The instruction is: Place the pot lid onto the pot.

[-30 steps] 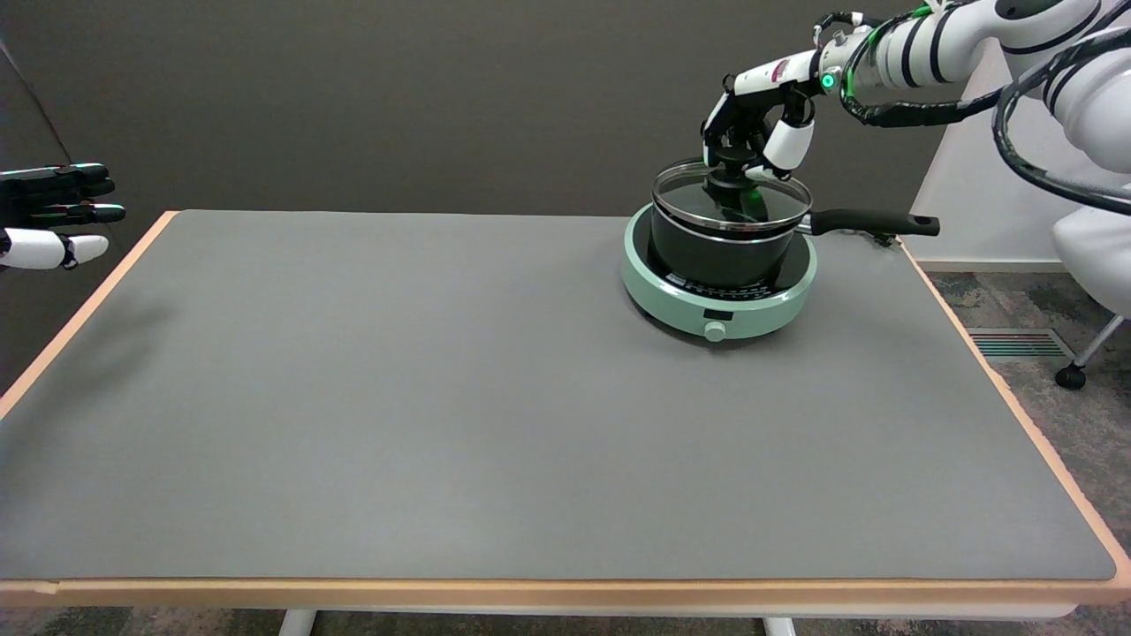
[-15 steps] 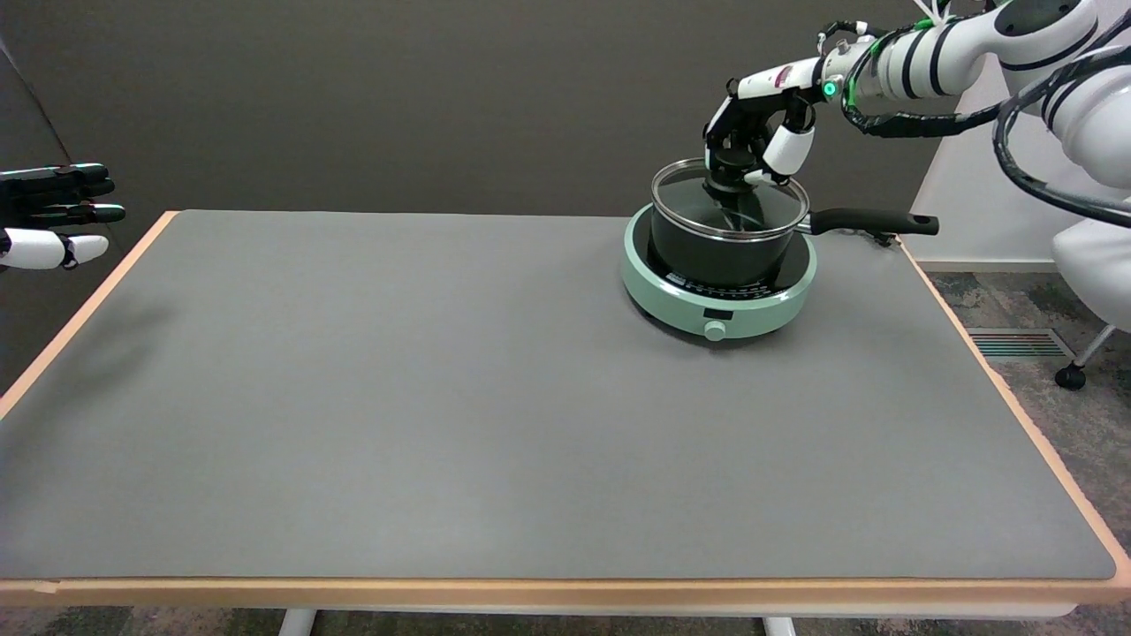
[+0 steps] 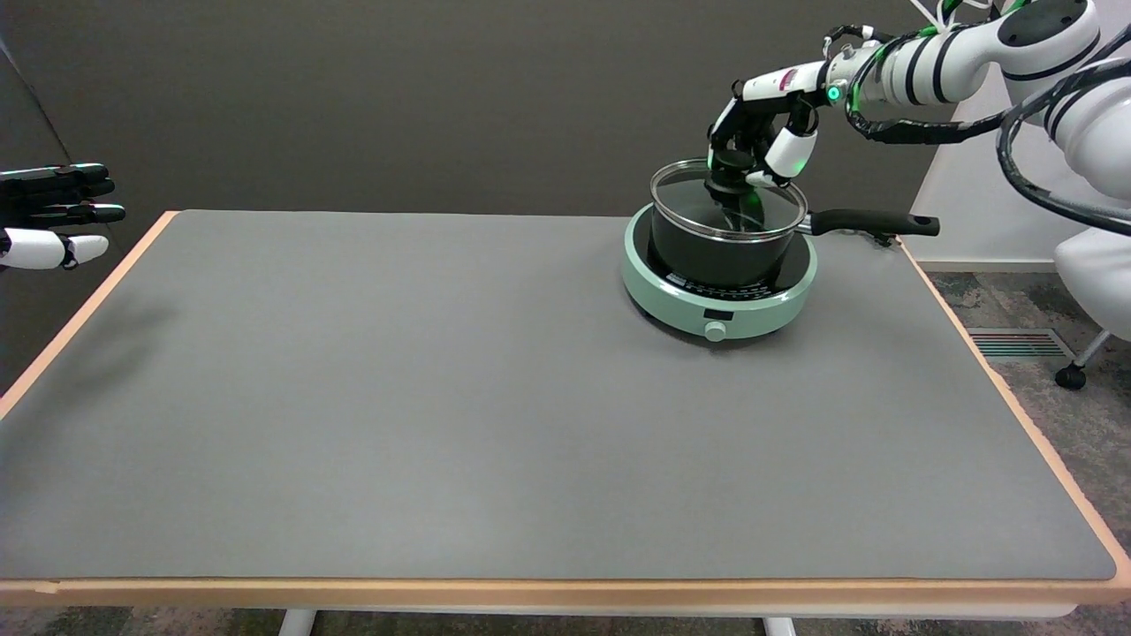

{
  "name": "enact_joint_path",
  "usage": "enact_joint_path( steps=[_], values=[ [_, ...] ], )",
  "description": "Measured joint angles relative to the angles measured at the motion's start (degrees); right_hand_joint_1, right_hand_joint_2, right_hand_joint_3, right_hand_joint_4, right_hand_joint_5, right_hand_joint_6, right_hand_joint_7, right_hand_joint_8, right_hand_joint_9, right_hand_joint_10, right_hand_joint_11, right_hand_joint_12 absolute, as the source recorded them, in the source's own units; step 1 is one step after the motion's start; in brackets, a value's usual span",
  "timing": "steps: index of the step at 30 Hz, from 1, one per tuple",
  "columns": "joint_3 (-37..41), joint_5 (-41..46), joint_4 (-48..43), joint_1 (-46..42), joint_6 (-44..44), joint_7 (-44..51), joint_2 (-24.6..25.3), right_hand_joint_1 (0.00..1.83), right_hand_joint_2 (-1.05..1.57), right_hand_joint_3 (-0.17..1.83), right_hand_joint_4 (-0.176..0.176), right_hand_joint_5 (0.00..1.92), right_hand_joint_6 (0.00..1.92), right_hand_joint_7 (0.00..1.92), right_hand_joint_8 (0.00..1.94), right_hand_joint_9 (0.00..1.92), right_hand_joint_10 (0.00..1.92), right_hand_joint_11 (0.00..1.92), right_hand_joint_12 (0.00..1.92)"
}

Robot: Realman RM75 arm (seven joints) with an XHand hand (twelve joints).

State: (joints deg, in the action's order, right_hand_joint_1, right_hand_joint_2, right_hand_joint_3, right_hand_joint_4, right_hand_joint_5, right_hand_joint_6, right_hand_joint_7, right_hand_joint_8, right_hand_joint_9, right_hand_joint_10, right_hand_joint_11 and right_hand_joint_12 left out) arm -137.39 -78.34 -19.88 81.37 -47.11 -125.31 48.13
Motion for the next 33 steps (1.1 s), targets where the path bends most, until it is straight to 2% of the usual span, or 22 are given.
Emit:
enact_joint_path(
  steps=[3, 5, 8, 12, 13, 15, 18, 29, 33],
  values=[
    [0.2, 0.0, -0.3, -0.3, 0.1, 0.0, -0.2, 1.07, 0.53, 1.08, 0.176, 0.55, 0.29, 0.55, 0.16, 0.55, 0.36, 0.4, 0.75],
    [0.3, 0.0, -0.5, -0.4, 0.2, 0.0, -0.2, 1.04, 0.47, 1.09, 0.141, 0.47, 0.21, 0.42, 0.14, 0.43, 0.29, 0.31, 0.63],
    [0.6, 0.0, -0.8, -0.7, 0.2, 0.1, -0.4, 1.01, 0.36, 1.14, 0.113, 0.37, 0.17, 0.27, 0.16, 0.27, 0.21, 0.24, 0.52],
    [1.1, 0.0, -1.2, -1.0, 0.5, 0.1, -0.6, 0.98, 0.3, 1.1, 0.089, 0.26, 0.15, 0.14, 0.16, 0.12, 0.2, 0.17, 0.5],
    [1.2, 0.0, -1.3, -1.1, 0.5, 0.1, -0.6, 0.94, 0.34, 1.01, 0.086, 0.23, 0.17, 0.12, 0.14, 0.09, 0.19, 0.12, 0.57],
    [1.3, 0.0, -1.5, -1.3, 0.7, 0.1, -0.7, 0.96, 0.28, 1.07, 0.075, 0.19, 0.15, 0.08, 0.15, 0.05, 0.2, 0.13, 0.5],
    [1.5, 0.0, -1.8, -1.5, 0.8, 0.0, -0.7, 0.93, 0.32, 0.94, 0.069, 0.14, 0.18, 0.06, 0.11, 0.05, 0.16, 0.08, 0.58],
    [2.6, 0.0, -3.1, -2.3, 1.3, -0.2, -1.2, 0.9, 0.31, 0.9, 0.054, 0.07, 0.16, 0.02, 0.1, 0.01, 0.16, 0.07, 0.55],
    [3.5, 0.0, -4.3, -2.8, 1.0, -0.5, -1.6, 0.89, 0.3, 0.88, 0.038, 0.05, 0.14, 0.0, 0.09, 0.0, 0.12, 0.07, 0.53]
  ],
)
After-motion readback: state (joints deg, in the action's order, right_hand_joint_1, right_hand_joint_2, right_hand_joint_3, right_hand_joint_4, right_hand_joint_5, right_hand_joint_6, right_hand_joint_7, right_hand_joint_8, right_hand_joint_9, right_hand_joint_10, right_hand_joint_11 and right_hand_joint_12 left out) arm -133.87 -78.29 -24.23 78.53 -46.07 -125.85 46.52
